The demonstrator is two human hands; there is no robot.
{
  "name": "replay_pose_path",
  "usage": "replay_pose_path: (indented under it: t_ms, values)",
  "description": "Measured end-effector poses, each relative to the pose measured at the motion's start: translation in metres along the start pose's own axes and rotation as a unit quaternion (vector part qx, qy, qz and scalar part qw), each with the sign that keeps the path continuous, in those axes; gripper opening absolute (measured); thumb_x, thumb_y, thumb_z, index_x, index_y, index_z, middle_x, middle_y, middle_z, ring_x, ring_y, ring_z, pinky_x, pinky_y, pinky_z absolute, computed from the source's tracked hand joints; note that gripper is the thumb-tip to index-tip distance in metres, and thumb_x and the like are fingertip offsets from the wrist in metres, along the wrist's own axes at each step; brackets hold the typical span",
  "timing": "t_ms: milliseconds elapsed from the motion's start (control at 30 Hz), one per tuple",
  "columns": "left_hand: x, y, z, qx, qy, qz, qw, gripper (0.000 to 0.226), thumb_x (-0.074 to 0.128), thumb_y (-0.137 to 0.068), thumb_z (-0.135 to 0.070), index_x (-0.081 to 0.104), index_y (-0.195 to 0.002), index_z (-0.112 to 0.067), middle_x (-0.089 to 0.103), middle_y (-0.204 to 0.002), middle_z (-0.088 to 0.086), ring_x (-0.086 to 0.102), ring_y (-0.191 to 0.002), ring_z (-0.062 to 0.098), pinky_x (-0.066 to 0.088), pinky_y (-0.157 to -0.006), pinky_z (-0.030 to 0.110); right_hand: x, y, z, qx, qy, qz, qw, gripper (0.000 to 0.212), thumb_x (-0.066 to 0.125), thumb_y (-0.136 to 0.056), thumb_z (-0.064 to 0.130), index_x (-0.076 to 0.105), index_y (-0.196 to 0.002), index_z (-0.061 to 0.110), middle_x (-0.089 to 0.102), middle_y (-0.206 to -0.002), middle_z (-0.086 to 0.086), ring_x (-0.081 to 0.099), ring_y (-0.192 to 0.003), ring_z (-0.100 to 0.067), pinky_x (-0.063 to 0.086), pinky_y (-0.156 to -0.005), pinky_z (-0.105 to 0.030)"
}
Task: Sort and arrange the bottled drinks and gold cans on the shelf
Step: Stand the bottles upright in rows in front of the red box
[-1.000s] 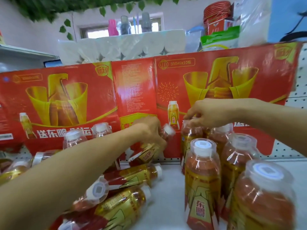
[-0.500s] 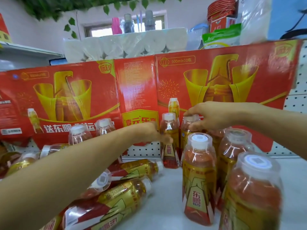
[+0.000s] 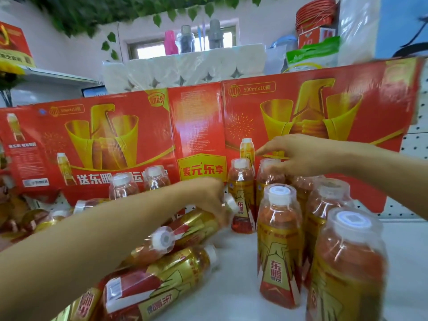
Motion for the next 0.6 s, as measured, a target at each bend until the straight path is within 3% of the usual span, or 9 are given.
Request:
replay_pose_path:
  t_ms: [100,200,300,367,433,500,600]
  values:
    - [-0.030,0.015,0.001,0.034,0.131,-0.063,0.989,0.038,0.085,-0.062,-0.052,0.074,-0.081,-0.021,0.073,-0.077,-0.005,0.067,-0.074,0.014,0.052,-0.064,0.028,-0.005,-0.004,0.015,-0.041,-0.028,-0.022,0.999,0.049,0.062,-0.091,0.041,0.053,-0.137,0.029,0.052,-0.140,0.010,0.051,-0.121,-0.008,0.039,-0.094,-0.022]
    - [-0.033,0.025,-0.006,0.063,0.222,-0.092,0.969,0.036,0.086,-0.065,-0.045,0.074,-0.084,-0.016,0.074,-0.077,-0.004,0.069,-0.075,0.015,0.052,-0.068,0.031,0.002,-0.011,0.033,-0.061,-0.048,0.011,0.997,0.048,0.065,-0.089,0.040,0.055,-0.135,0.032,0.059,-0.127,0.011,0.060,-0.102,-0.004,0.046,-0.081,-0.020]
    - [-0.028,0.029,-0.011,0.076,0.291,-0.125,0.946,0.033,0.086,-0.069,-0.039,0.068,-0.075,-0.013,0.061,-0.059,-0.011,0.054,-0.054,0.006,0.039,-0.053,0.021,0.016,-0.017,0.043,-0.063,-0.029,0.062,0.996,0.048,0.067,-0.086,0.043,0.055,-0.133,0.038,0.060,-0.108,0.018,0.058,-0.086,0.001,0.047,-0.074,-0.022]
    - [-0.024,0.032,-0.015,0.071,0.315,-0.136,0.936,0.042,0.084,-0.070,-0.041,0.068,-0.081,-0.004,0.055,-0.056,-0.009,0.047,-0.050,0.006,0.034,-0.051,0.021,0.019,-0.020,0.047,-0.067,-0.027,0.063,0.995,0.045,0.069,-0.085,0.040,0.058,-0.129,0.035,0.060,-0.097,0.020,0.058,-0.078,0.001,0.047,-0.071,-0.021]
    - [-0.021,0.036,-0.019,0.072,0.324,-0.133,0.934,0.054,0.081,-0.070,-0.047,0.068,-0.092,0.000,0.061,-0.067,0.003,0.052,-0.058,0.013,0.037,-0.057,0.028,0.018,-0.022,0.050,-0.066,-0.020,0.061,0.996,0.042,0.070,-0.085,0.039,0.062,-0.125,0.030,0.063,-0.093,0.016,0.060,-0.077,0.000,0.047,-0.069,-0.022]
    - [-0.023,0.041,-0.019,0.063,0.301,-0.124,0.943,0.054,0.077,-0.074,-0.052,0.069,-0.099,-0.005,0.070,-0.090,0.015,0.061,-0.075,0.025,0.043,-0.066,0.035,0.018,-0.026,0.052,-0.062,0.003,0.069,0.996,0.042,0.069,-0.086,0.040,0.062,-0.125,0.026,0.065,-0.090,0.012,0.062,-0.078,-0.005,0.051,-0.070,-0.025]
    - [-0.026,0.060,-0.016,0.059,0.265,-0.111,0.956,0.044,0.070,-0.082,-0.050,0.069,-0.105,-0.012,0.070,-0.105,0.015,0.066,-0.095,0.029,0.052,-0.087,0.042,0.019,-0.029,0.054,-0.052,0.009,0.080,0.995,0.041,0.069,-0.087,0.039,0.062,-0.124,0.023,0.068,-0.088,0.009,0.066,-0.075,-0.008,0.053,-0.069,-0.027]
Point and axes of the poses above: each hand's wrist, its own y-axis away from the middle knuckle, its own x-axis out of the palm, z = x × y, the point moved 7 cm from there along -y, towards the middle knuckle
